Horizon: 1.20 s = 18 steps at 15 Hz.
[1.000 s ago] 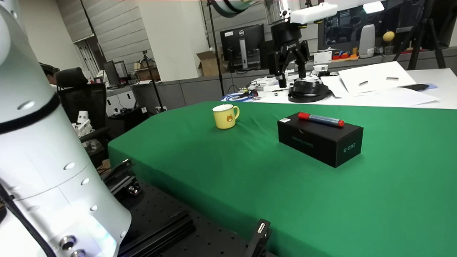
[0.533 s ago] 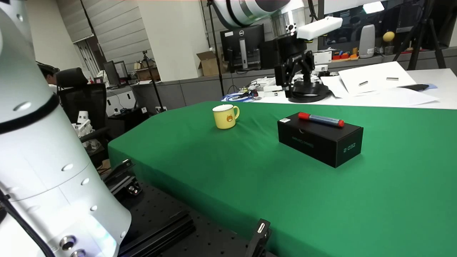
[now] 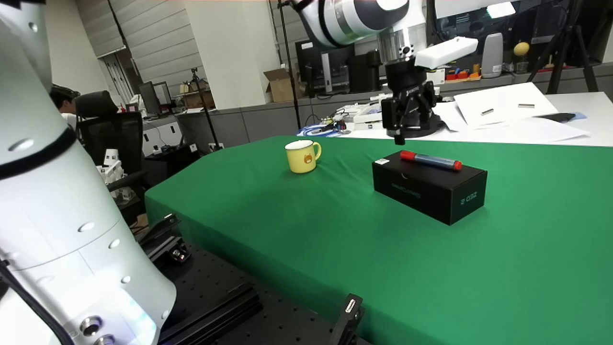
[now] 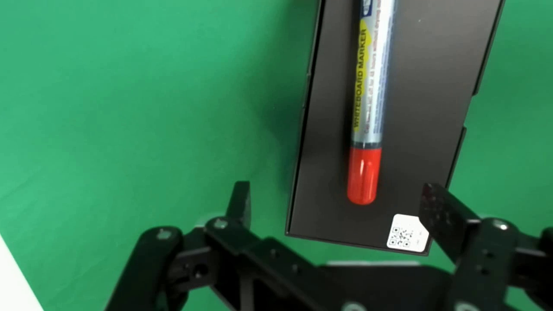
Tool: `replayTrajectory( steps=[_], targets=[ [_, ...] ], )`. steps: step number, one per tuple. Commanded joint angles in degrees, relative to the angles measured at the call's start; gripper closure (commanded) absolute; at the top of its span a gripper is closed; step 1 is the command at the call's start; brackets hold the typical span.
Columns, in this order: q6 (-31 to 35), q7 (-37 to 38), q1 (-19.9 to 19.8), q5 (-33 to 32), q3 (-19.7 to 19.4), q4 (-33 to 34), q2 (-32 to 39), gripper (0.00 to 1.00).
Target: Put the marker in the mug
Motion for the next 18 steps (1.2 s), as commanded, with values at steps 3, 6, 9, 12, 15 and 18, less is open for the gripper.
replayTrajectory(
  steps=[3, 6, 9, 12, 15, 18],
  targets=[
    [-1.1, -2.6, -2.6, 1.9, 1.7, 2.7, 2.9, 0.0],
    [-1.2, -2.8, -3.1, 2.0, 2.1, 3.1, 3.9, 0.0],
    [-0.9, -2.6, -3.1, 1.7, 2.3, 3.5, 4.9, 0.28],
    [-0.9, -2.1, -3.0, 1.3, 2.3, 3.9, 5.4, 0.49],
    [-1.2, 1.2, -1.7, 0.1, 1.0, 4.9, 6.2, 0.69],
    [-2.4, 7.7, -0.8, 0.5, 0.1, 6.7, 7.0, 0.89]
  ],
)
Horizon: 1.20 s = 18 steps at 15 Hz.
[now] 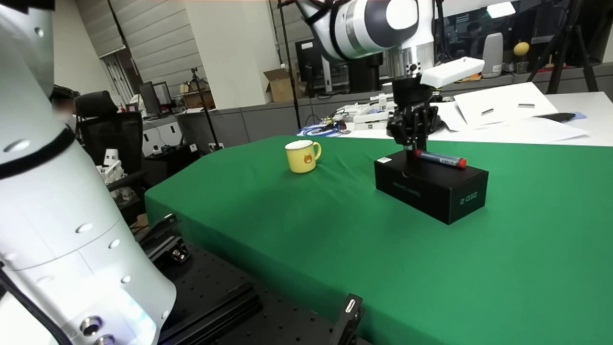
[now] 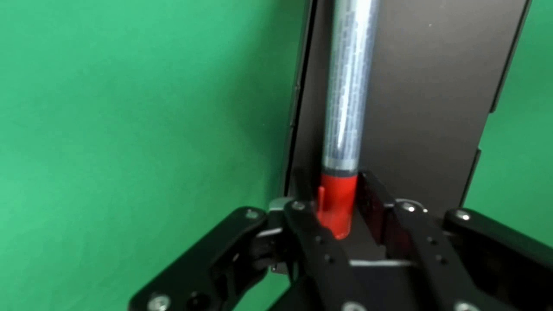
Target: Put the marker in the mug
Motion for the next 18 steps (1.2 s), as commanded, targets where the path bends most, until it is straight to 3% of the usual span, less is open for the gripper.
replayTrajectory(
  steps=[1, 2, 3, 8, 13, 18],
  targets=[
    [-1.6, 8.9, 1.5, -0.4, -1.4, 4.1, 2.2, 0.95],
    [-2.1, 9.1, 1.1, -0.5, -1.0, 4.4, 2.0, 0.98],
    [-2.5, 9.4, 0.9, -0.3, -0.6, 4.6, 1.9, 0.94],
    [-5.5, 8.7, 0.3, 3.6, 2.3, 6.7, -0.1, 0.94],
    [-2.1, 4.2, 0.7, 7.9, 7.2, 6.4, -2.9, 0.94],
    [-2.8, -6.5, -0.1, 20.4, 15.0, 7.9, -3.3, 0.94]
  ],
)
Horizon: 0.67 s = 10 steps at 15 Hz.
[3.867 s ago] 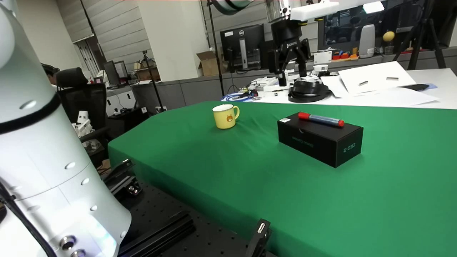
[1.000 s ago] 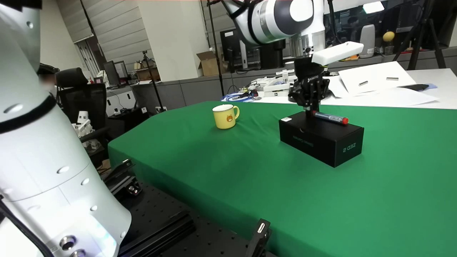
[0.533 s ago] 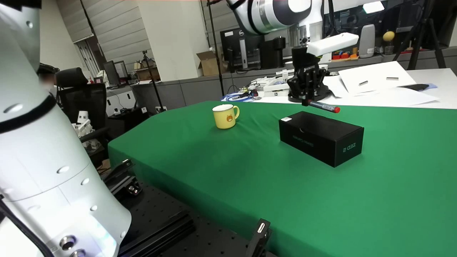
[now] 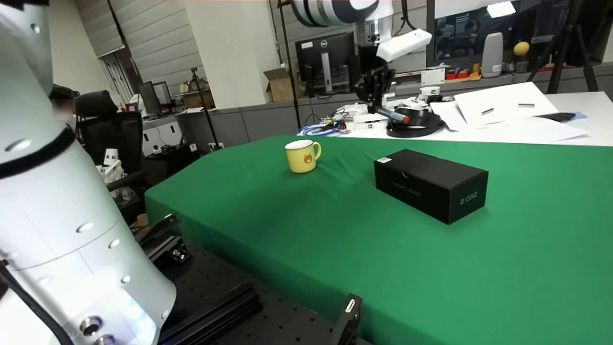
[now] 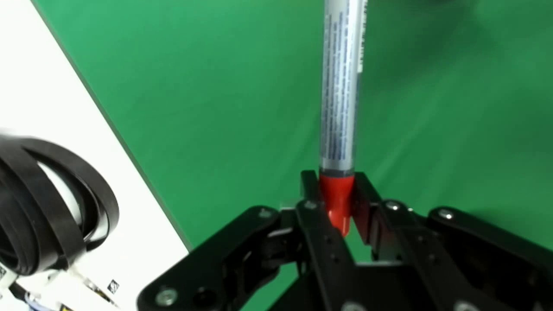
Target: Put the marker in the mug
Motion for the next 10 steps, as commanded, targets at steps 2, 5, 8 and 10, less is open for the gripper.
replayTrajectory(
  steps=[2, 5, 8, 10],
  targets=[
    [-2.0, -12.9, -1.8, 13.4, 6.9, 2.0, -0.1, 0.94],
    [-6.8, -23.0, -2.9, 23.4, 9.3, 2.8, -1.2, 0.94],
    [-14.3, -30.6, -1.8, 30.9, 7.4, 4.4, -1.9, 0.94],
    [-19.6, -34.1, -0.9, 34.6, 5.5, 6.1, -1.6, 0.94]
  ],
)
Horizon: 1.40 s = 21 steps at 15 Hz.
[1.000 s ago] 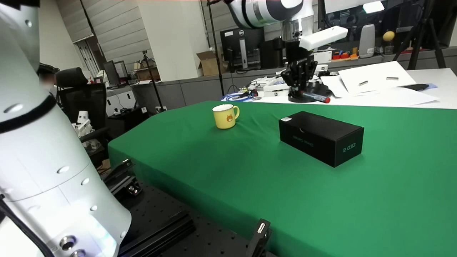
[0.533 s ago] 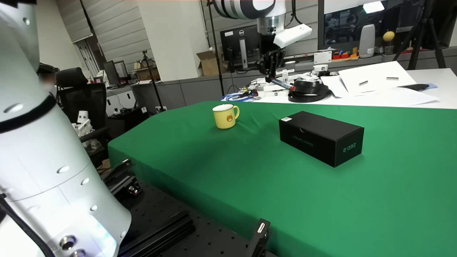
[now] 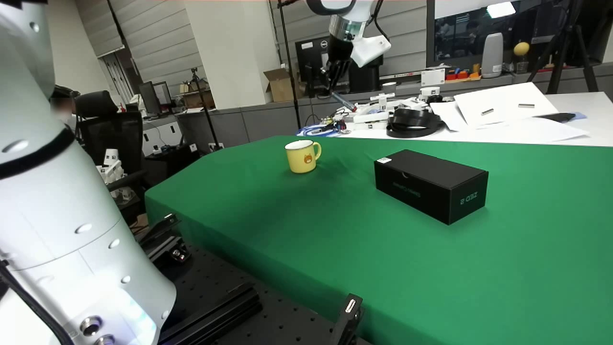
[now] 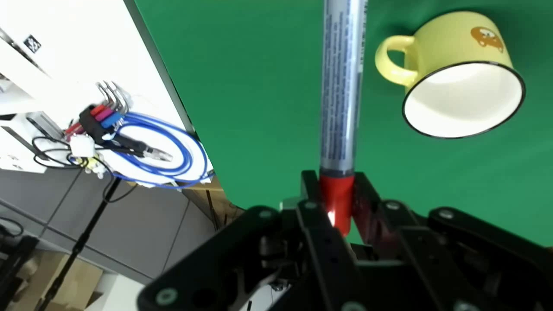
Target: Put the marker in the mug
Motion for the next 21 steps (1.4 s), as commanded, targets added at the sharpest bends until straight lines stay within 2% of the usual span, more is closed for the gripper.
replayTrajectory(
  steps=[1, 4, 7, 15, 21],
  targets=[
    [-9.3, -6.2, 1.1, 6.2, -3.2, 3.2, 0.0, 0.94],
    [-15.6, -8.1, 2.6, 9.6, -5.8, 4.4, 0.9, 0.94],
    [-19.1, -7.2, 4.7, 11.4, -7.9, 3.6, 1.1, 0.94],
    [-20.8, -8.4, 9.7, 14.2, -8.8, 3.7, 5.9, 0.94],
    [-22.7, -6.8, 10.9, 14.6, -9.0, 4.5, 8.9, 0.94]
  ],
)
